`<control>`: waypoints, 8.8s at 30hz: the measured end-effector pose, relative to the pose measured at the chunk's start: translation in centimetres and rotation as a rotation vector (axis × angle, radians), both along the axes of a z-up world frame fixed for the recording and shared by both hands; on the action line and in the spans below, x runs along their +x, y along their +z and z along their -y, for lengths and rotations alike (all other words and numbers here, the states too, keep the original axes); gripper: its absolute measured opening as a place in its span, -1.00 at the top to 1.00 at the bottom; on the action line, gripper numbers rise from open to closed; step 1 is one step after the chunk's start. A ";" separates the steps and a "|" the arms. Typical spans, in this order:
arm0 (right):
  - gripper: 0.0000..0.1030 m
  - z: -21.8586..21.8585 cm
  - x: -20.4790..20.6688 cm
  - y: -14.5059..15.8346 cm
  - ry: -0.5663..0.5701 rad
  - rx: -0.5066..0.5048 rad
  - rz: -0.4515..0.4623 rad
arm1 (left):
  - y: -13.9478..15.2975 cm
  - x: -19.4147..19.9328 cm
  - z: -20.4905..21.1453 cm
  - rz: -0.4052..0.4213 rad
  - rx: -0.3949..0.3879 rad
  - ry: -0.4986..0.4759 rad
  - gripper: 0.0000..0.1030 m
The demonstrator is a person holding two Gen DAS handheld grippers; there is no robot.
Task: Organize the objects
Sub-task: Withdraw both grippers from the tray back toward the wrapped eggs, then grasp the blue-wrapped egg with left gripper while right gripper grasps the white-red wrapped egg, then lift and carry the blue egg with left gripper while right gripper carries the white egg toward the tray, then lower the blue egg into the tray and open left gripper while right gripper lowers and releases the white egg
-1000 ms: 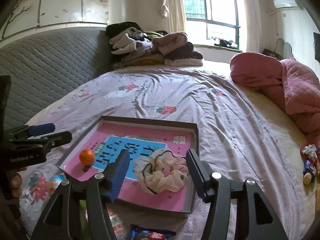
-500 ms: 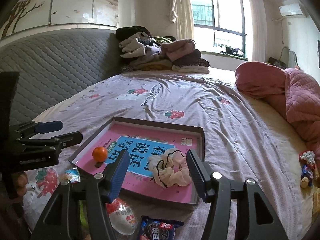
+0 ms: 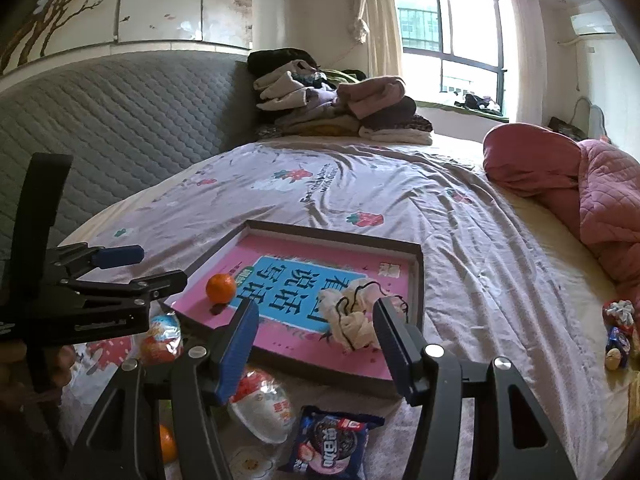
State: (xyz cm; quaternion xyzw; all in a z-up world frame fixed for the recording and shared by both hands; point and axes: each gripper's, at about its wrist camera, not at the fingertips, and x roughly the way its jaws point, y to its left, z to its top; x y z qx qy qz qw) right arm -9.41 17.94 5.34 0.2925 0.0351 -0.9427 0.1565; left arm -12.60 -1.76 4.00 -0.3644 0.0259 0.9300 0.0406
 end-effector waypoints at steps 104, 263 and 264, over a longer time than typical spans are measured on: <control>0.01 3.1 0.4 -8.4 0.115 0.026 0.201 | -8.7 0.2 2.5 0.195 0.178 0.084 -0.20; 0.01 2.2 -8.4 -8.0 -0.019 0.167 0.181 | -6.7 -8.1 -6.8 0.055 -0.143 -0.163 -0.20; 0.01 2.2 -8.4 -8.1 -0.022 0.169 0.184 | -6.8 -8.0 -6.9 0.054 -0.144 -0.164 -0.20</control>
